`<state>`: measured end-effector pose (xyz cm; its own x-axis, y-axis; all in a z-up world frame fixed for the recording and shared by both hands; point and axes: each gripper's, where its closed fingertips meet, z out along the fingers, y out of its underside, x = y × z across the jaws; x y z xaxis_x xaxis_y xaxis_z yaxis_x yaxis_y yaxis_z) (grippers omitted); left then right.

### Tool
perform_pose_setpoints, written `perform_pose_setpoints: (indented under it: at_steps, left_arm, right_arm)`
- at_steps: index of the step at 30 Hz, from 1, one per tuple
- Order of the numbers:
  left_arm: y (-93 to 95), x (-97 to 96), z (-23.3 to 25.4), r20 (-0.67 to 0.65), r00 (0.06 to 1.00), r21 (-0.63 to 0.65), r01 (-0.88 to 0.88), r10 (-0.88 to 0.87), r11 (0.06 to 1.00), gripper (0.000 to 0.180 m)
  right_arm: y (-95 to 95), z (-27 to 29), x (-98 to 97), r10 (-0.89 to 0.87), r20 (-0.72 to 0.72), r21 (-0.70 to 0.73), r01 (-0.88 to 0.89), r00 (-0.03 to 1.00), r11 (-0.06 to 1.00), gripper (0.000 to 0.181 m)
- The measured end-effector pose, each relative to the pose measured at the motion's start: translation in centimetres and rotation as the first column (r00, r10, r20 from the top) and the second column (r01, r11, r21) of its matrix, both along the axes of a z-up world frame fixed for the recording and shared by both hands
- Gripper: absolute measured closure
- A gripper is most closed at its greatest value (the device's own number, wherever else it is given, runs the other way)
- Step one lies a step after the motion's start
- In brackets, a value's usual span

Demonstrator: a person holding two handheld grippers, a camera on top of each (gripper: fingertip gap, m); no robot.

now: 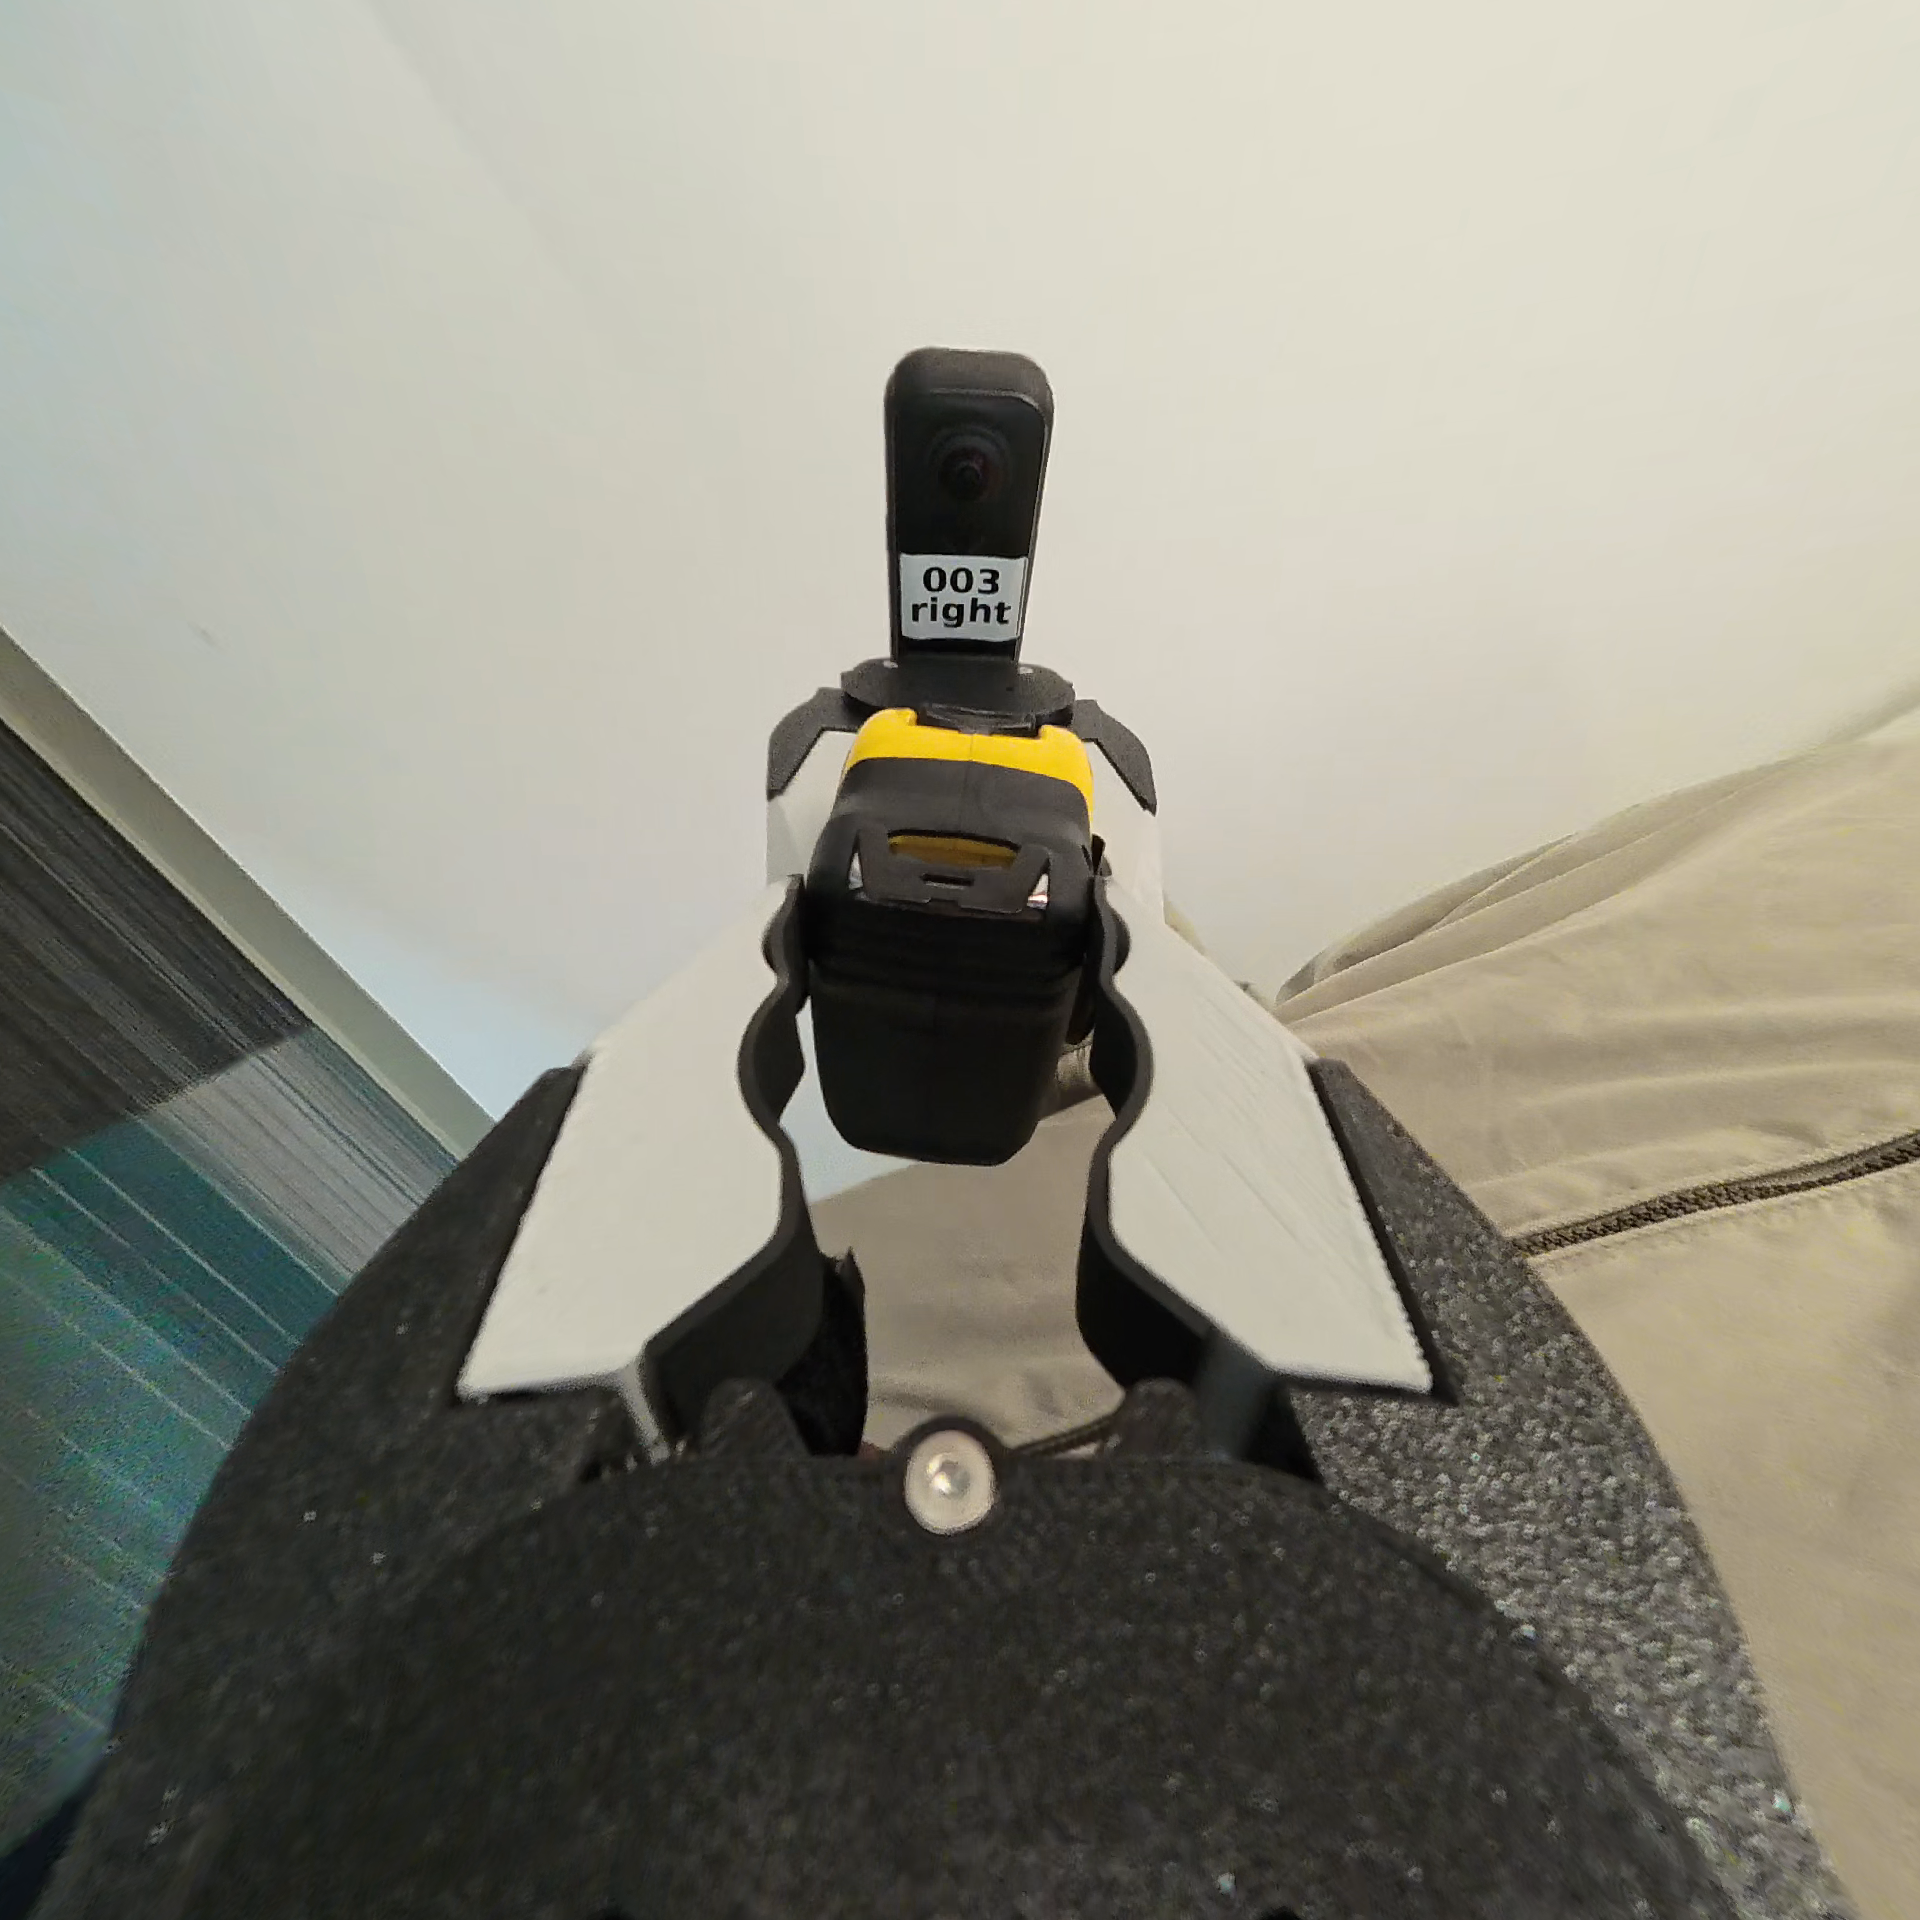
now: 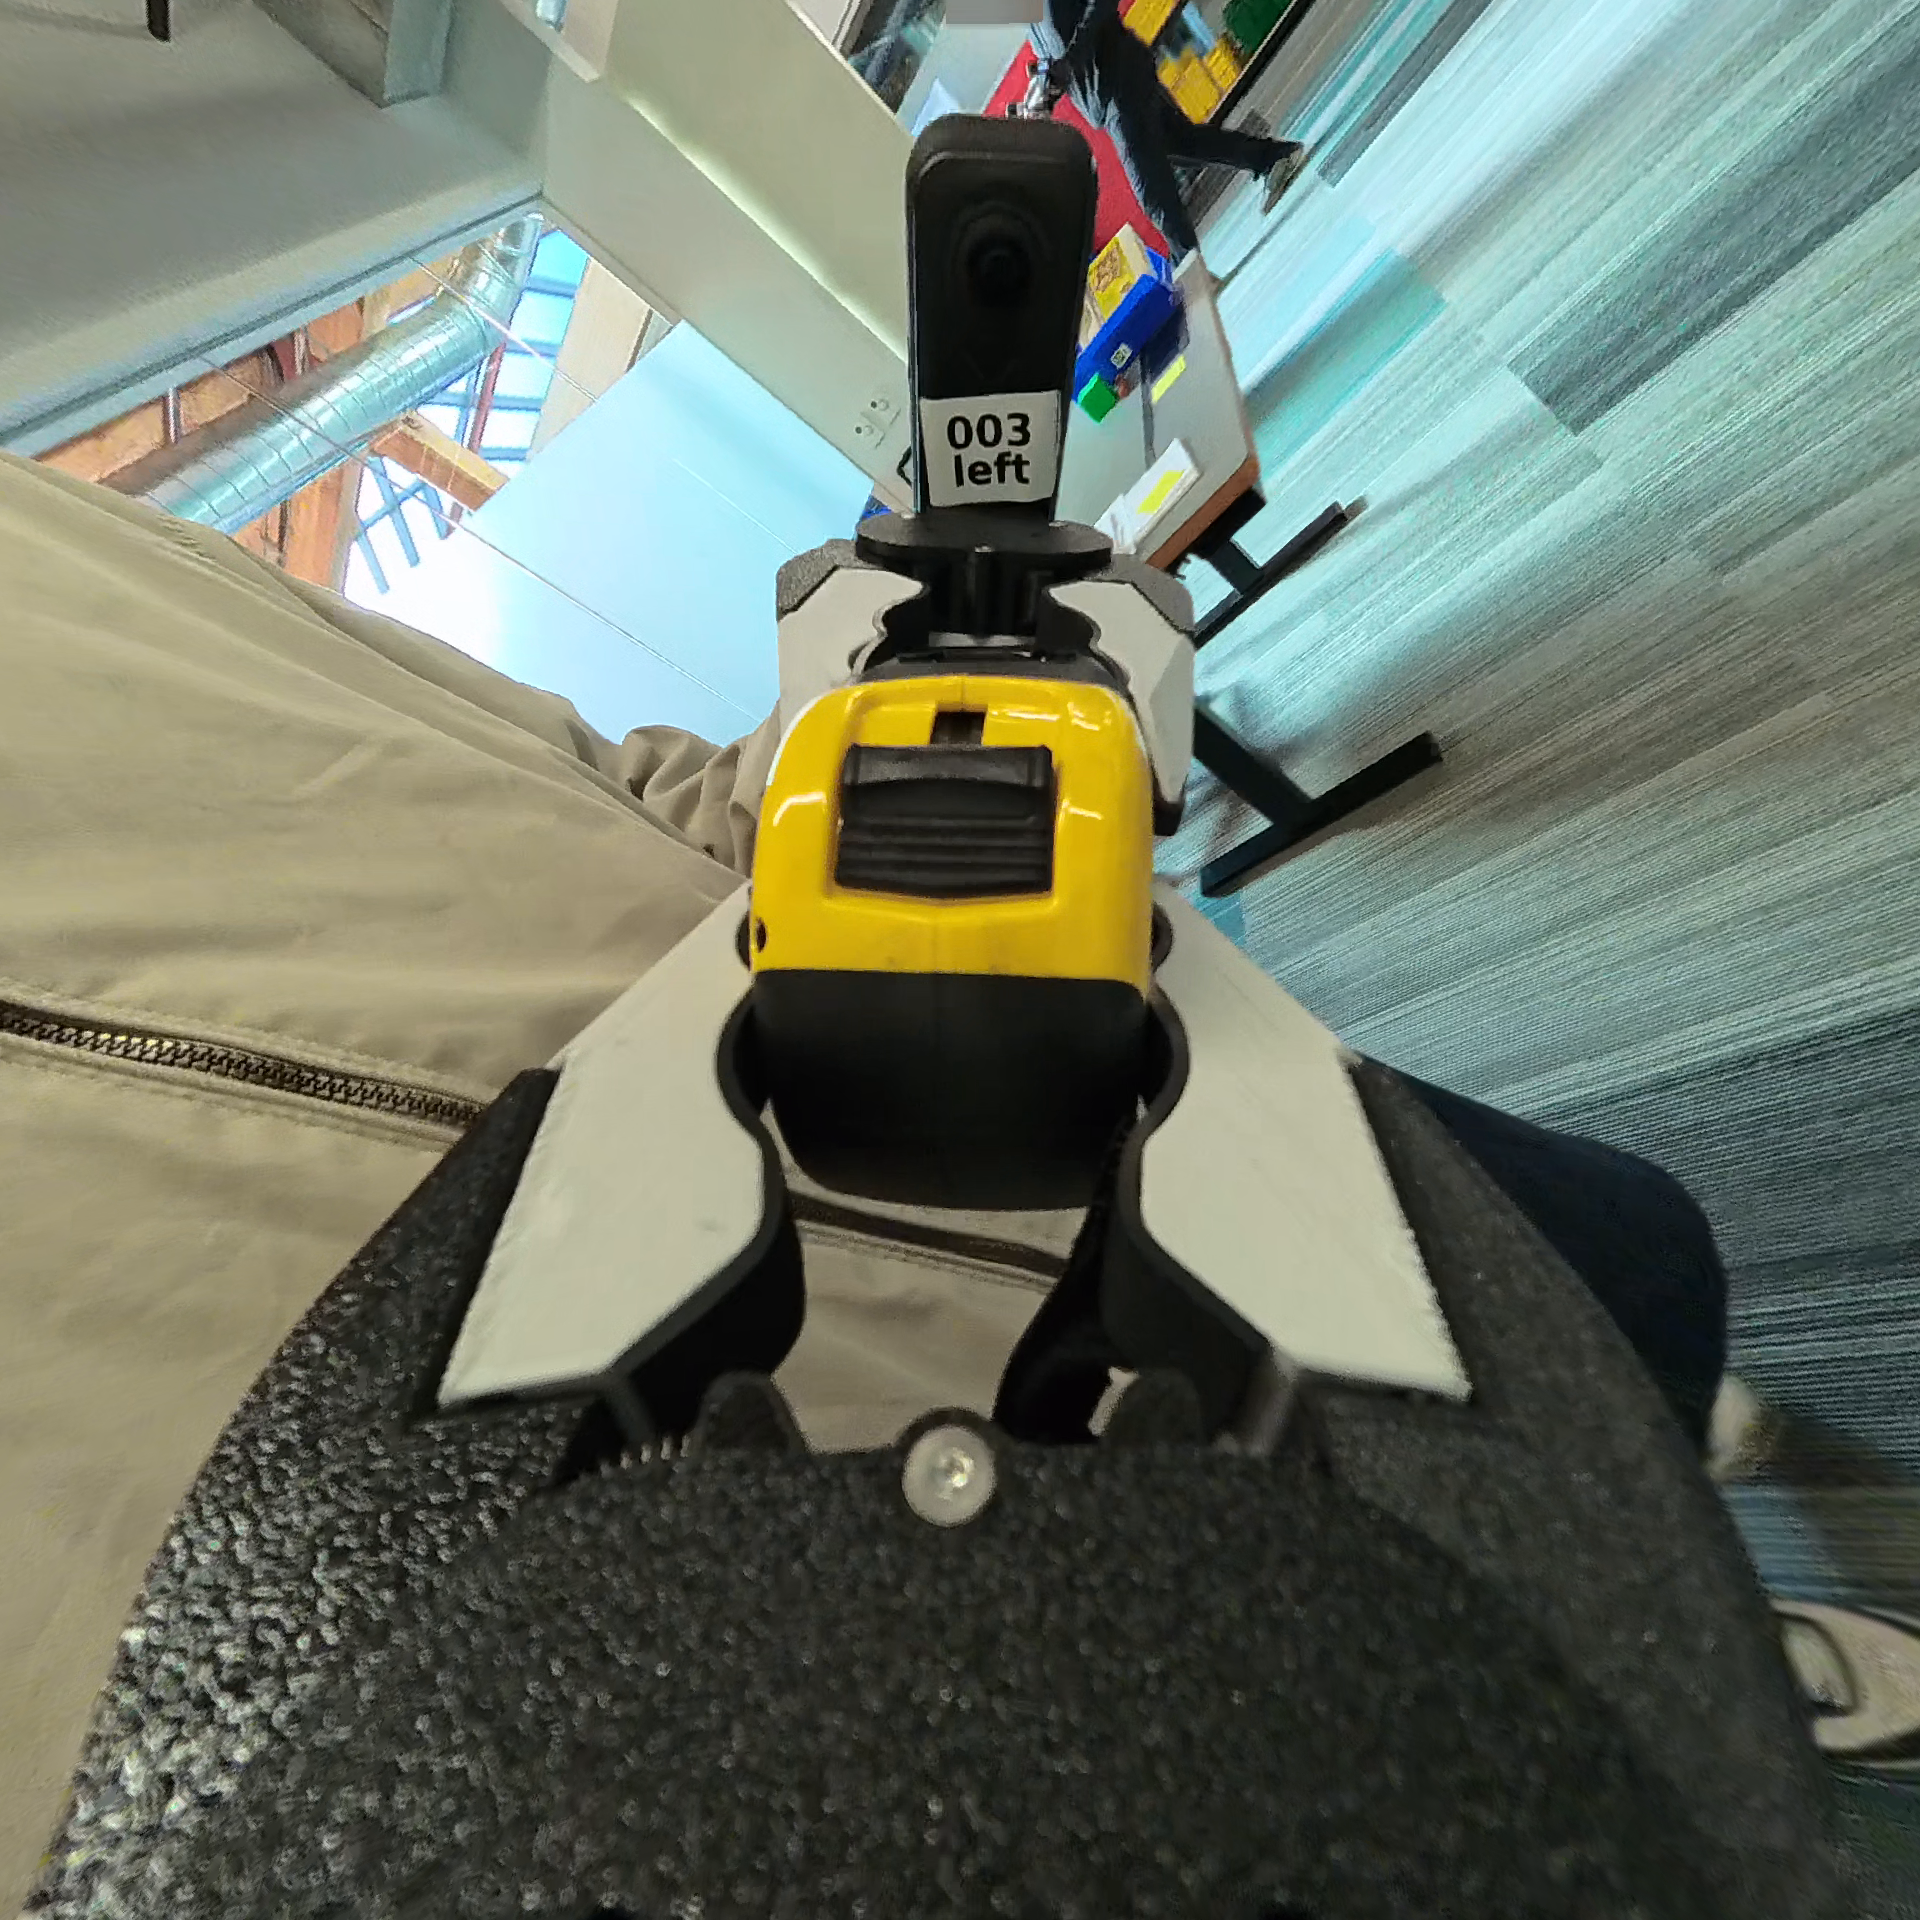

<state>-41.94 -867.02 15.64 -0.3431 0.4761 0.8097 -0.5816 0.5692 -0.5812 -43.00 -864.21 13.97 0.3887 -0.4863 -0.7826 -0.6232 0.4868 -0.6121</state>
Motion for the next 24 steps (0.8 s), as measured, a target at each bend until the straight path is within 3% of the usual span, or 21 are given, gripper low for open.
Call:
perform_pose_setpoints:
  at_steps: [10,13,24]
  left_arm:
    - [-26.2,25.6,-3.5,-0.009,1.000,-0.005,0.023,-0.023,1.000,0.126]
    - [-34.3,33.2,-2.9,-0.036,0.999,0.018,0.031,-0.030,0.999,0.126]
    - [-66.2,57.5,-2.8,0.031,0.994,-0.027,0.108,-0.107,0.994,0.126]
  right_arm:
    - [-26.5,-3.5,25.9,0.021,-0.015,-0.042,-0.021,1.000,0.999,0.115]
    - [-34.4,-2.6,33.4,-0.026,-0.045,0.006,0.027,0.999,1.000,0.116]
    - [-66.1,-2.7,57.9,-0.093,-0.001,-0.044,0.093,0.996,0.995,0.116]
